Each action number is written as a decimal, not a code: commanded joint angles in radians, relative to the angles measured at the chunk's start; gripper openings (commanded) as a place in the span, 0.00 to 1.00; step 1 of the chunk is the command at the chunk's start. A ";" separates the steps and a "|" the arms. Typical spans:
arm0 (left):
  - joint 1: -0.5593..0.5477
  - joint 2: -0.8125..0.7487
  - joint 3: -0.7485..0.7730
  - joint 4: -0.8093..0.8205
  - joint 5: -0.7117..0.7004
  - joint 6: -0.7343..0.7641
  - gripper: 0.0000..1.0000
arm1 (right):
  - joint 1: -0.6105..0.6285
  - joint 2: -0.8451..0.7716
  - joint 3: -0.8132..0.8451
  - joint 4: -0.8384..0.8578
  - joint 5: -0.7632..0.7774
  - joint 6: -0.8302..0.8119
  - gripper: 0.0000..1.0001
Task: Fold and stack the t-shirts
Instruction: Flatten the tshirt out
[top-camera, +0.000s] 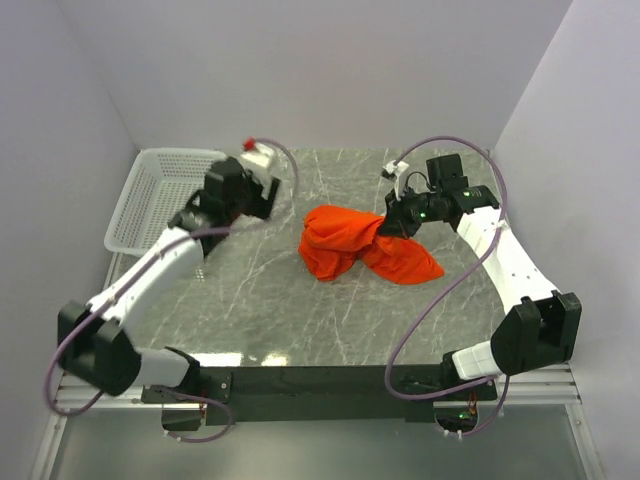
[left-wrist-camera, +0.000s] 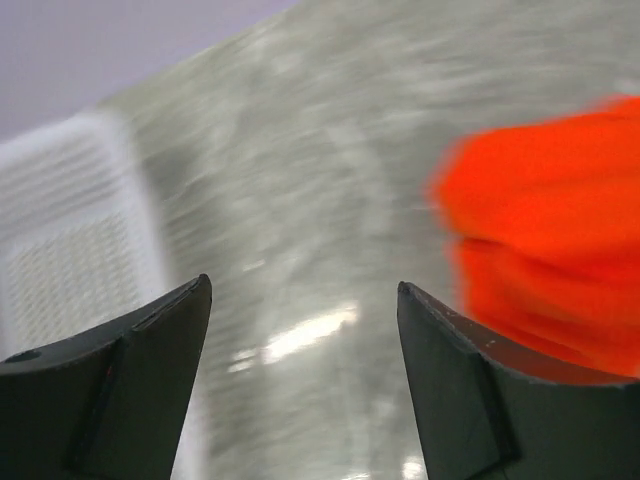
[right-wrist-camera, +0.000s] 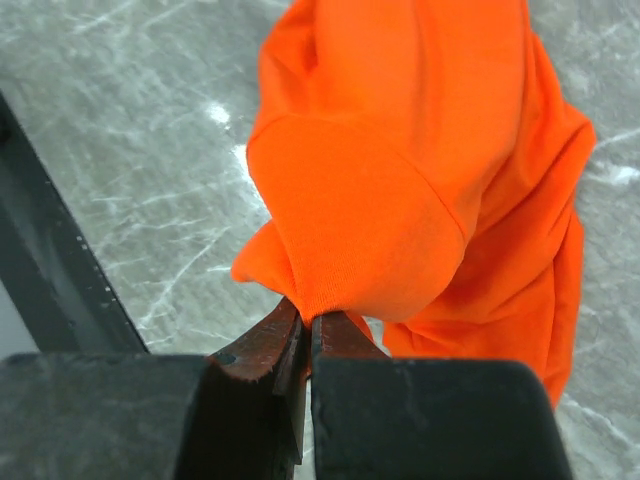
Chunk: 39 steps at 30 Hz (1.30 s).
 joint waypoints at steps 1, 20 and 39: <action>-0.099 -0.098 -0.179 0.210 0.246 0.084 0.81 | -0.006 0.027 0.092 -0.037 -0.055 -0.004 0.01; -0.349 0.127 -0.180 0.393 0.459 0.124 0.71 | -0.008 0.018 0.109 0.006 -0.083 0.091 0.02; -0.381 -0.086 -0.085 0.341 0.289 0.052 0.00 | -0.046 -0.129 0.424 -0.297 -0.133 -0.196 0.00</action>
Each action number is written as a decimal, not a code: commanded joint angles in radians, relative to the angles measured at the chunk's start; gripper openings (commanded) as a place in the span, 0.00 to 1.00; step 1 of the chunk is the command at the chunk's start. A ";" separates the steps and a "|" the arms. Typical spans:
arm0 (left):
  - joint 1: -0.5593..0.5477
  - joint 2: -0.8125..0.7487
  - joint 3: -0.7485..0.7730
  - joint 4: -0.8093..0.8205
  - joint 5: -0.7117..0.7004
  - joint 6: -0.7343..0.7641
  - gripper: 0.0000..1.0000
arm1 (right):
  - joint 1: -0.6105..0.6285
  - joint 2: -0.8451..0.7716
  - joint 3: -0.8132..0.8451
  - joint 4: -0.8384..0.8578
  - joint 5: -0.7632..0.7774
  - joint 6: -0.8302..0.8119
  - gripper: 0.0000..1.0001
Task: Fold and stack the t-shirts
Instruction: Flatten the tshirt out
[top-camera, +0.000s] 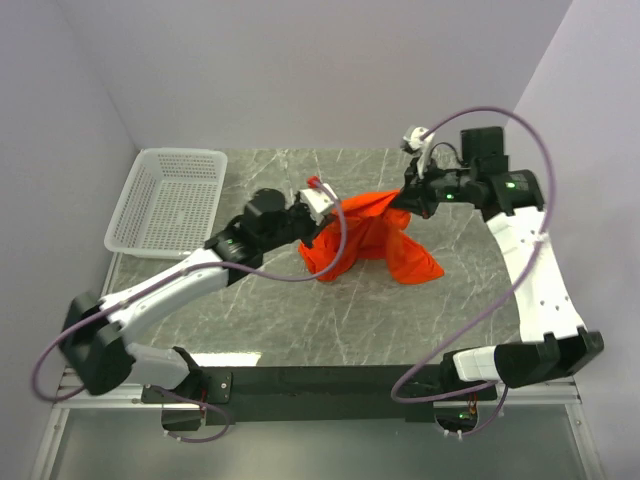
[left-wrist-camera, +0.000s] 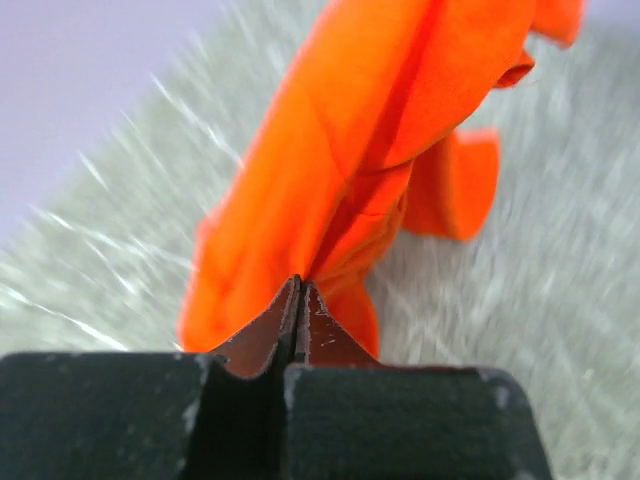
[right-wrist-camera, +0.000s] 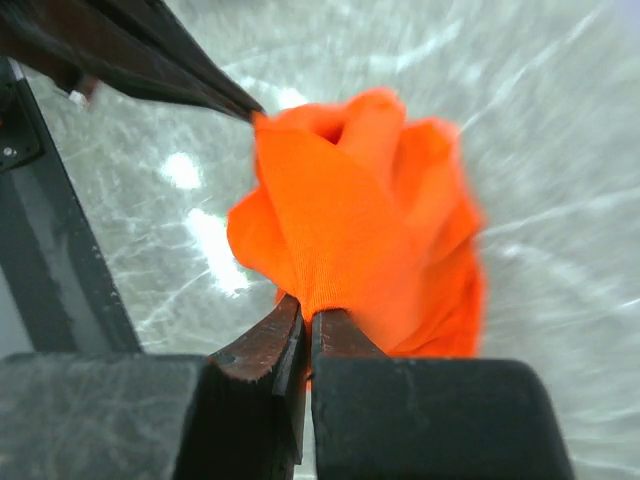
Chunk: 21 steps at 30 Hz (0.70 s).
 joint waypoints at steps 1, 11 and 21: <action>-0.002 -0.153 0.041 0.012 -0.017 -0.030 0.00 | -0.027 -0.083 0.163 -0.113 -0.082 -0.154 0.00; -0.006 -0.305 0.308 -0.008 0.100 -0.161 0.00 | -0.166 -0.126 0.623 -0.134 -0.298 -0.188 0.00; -0.004 -0.360 0.368 -0.128 0.054 -0.281 0.00 | -0.205 -0.157 0.587 0.315 -0.497 0.347 0.00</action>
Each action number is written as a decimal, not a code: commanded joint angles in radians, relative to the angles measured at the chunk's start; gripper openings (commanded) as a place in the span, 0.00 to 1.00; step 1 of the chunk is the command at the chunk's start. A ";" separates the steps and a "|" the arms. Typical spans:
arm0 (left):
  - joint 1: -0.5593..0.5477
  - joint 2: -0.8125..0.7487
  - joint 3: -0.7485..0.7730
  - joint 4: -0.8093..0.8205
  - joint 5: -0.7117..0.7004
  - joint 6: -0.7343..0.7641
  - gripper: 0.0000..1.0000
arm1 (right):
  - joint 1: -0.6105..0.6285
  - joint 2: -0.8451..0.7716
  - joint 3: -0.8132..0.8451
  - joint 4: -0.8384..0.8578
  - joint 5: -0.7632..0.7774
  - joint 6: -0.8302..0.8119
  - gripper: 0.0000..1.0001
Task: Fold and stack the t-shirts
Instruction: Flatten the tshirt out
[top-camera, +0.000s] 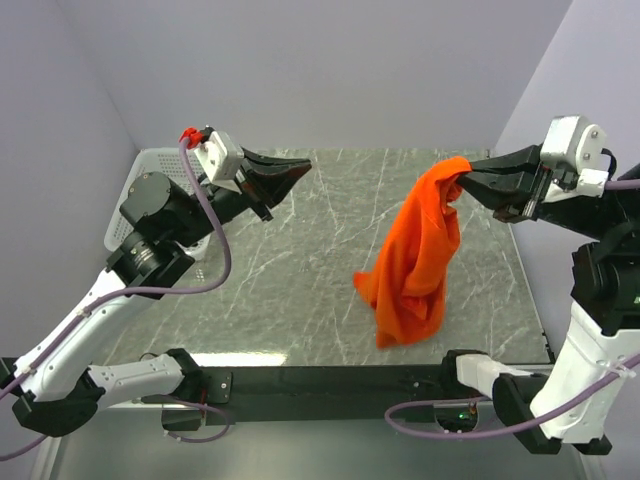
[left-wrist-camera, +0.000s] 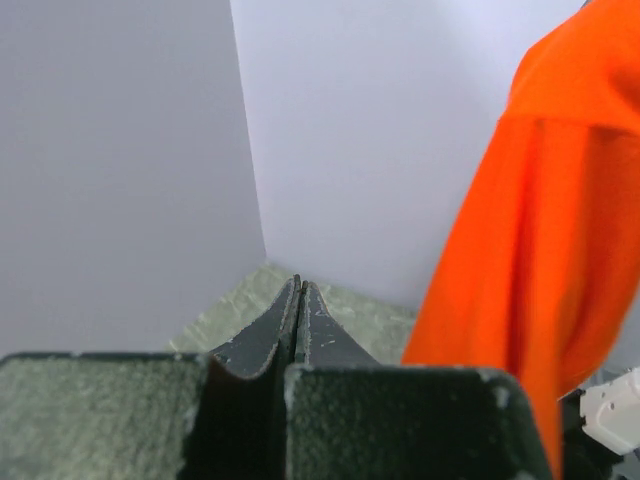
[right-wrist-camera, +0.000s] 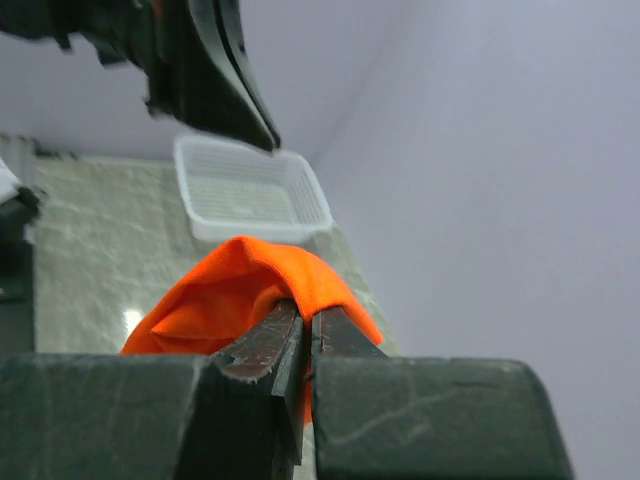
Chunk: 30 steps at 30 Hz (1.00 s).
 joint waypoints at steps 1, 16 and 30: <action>-0.002 -0.046 0.007 -0.116 -0.058 -0.046 0.01 | 0.037 0.014 -0.136 0.281 -0.070 0.295 0.00; 0.001 -0.311 -0.471 -0.210 -0.498 -0.408 0.14 | 0.645 0.674 -0.335 0.359 0.692 0.354 0.48; 0.202 0.050 -0.620 -0.164 -0.178 -0.741 0.75 | 0.427 0.338 -0.902 -0.069 0.589 -0.284 0.68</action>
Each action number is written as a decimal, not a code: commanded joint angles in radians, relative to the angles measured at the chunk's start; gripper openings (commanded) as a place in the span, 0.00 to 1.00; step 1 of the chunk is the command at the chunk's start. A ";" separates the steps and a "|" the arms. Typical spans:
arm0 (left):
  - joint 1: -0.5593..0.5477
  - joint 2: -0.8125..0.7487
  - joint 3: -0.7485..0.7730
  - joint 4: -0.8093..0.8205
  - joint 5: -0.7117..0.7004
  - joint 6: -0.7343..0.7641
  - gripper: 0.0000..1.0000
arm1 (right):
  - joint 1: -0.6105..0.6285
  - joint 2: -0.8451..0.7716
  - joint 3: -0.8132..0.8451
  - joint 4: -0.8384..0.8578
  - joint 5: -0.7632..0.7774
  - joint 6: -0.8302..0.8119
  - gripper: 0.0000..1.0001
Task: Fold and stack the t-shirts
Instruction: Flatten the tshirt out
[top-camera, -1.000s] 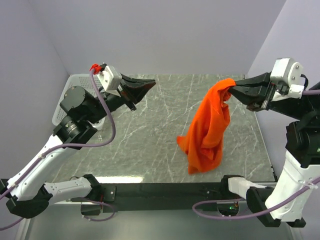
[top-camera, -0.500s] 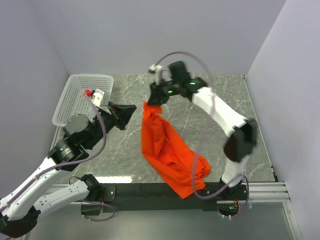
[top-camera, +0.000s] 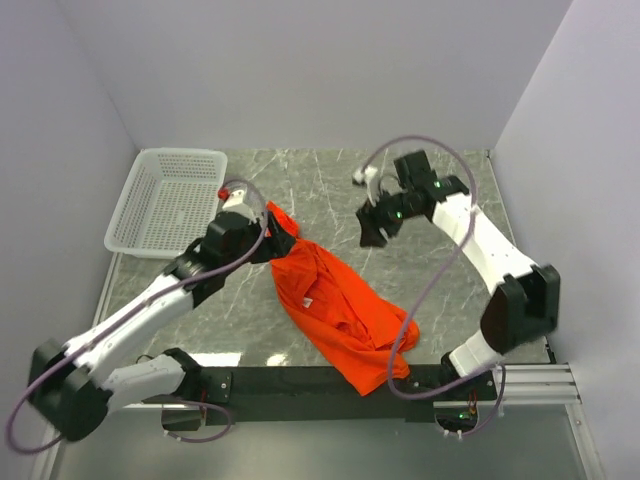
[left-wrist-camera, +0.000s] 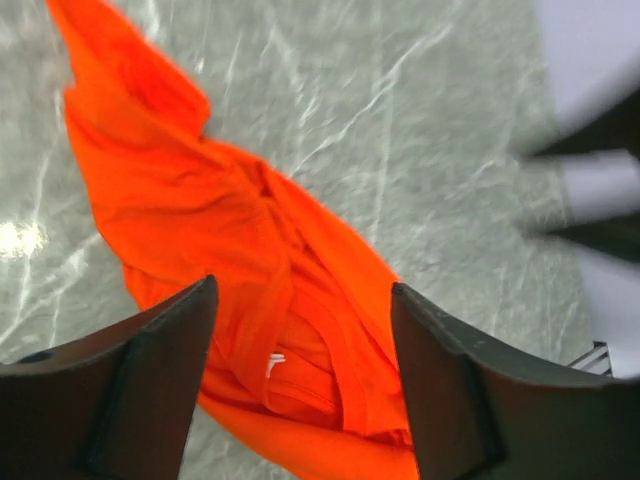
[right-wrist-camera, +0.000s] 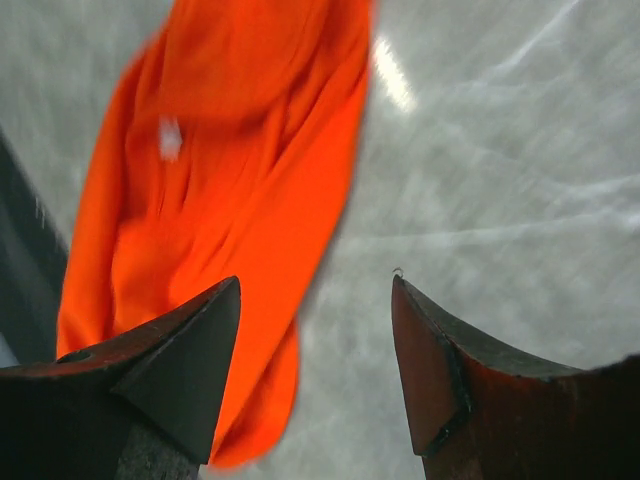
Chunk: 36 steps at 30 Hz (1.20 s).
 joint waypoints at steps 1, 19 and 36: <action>0.072 0.149 -0.006 0.099 0.242 -0.093 0.77 | 0.039 -0.142 -0.205 -0.129 0.029 -0.182 0.68; 0.054 0.859 0.527 -0.302 0.073 -0.081 0.65 | 0.037 -0.312 -0.504 -0.140 0.107 -0.150 0.64; 0.045 0.803 0.492 -0.270 0.031 0.026 0.01 | 0.088 -0.344 -0.502 -0.380 -0.040 -0.465 0.64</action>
